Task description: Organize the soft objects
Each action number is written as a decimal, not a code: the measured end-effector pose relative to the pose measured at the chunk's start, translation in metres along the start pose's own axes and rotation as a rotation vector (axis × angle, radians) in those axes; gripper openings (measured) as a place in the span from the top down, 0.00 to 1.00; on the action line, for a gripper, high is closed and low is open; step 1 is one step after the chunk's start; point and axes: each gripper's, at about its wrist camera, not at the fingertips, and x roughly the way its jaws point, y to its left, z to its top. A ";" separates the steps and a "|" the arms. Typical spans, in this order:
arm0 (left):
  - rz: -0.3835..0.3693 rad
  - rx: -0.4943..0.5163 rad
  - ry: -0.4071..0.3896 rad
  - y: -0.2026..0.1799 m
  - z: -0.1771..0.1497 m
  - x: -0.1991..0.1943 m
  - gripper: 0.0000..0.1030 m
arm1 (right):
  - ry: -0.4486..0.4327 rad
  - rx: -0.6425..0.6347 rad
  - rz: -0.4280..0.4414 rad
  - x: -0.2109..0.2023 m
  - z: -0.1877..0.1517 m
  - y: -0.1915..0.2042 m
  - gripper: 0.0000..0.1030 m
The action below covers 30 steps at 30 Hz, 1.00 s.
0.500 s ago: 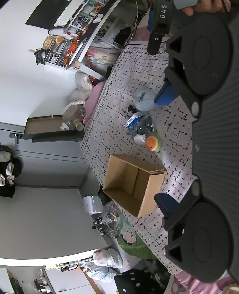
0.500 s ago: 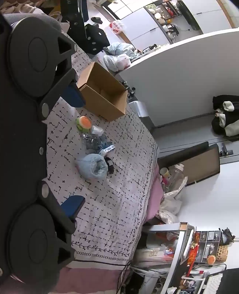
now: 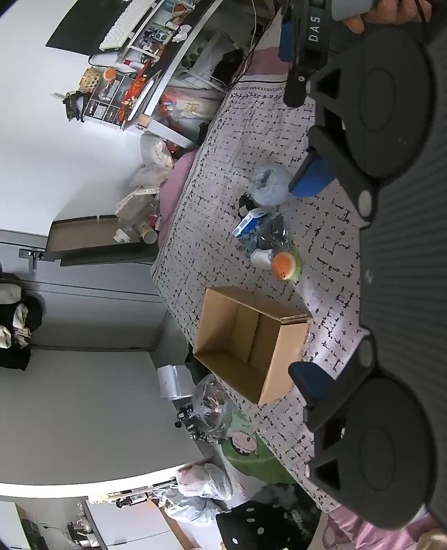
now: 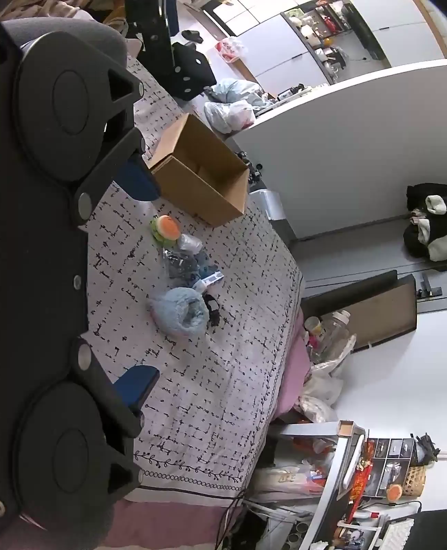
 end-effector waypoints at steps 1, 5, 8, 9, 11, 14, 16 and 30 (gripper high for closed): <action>-0.002 0.000 -0.001 -0.001 0.000 0.000 0.01 | 0.001 -0.002 -0.001 0.000 0.000 0.001 0.00; -0.006 -0.003 0.002 -0.001 0.000 0.001 0.01 | -0.002 -0.011 0.000 -0.002 0.001 0.002 0.00; -0.010 -0.007 0.005 -0.001 -0.001 0.001 0.01 | -0.001 -0.017 0.002 -0.001 0.001 0.003 0.00; -0.014 -0.010 0.007 0.000 0.000 0.001 0.01 | -0.001 -0.018 0.002 -0.001 0.002 0.004 0.00; -0.017 -0.009 0.011 0.001 0.000 0.001 0.01 | -0.001 -0.021 0.002 -0.002 0.002 0.005 0.00; -0.012 -0.007 0.010 0.001 0.000 0.002 0.01 | -0.003 -0.025 -0.002 -0.003 0.004 0.006 0.00; -0.018 -0.010 0.010 0.001 0.000 0.001 0.01 | -0.003 -0.028 -0.003 -0.004 0.004 0.006 0.00; -0.043 -0.005 0.014 -0.002 0.001 0.003 0.01 | -0.015 -0.026 -0.011 -0.007 0.007 0.004 0.00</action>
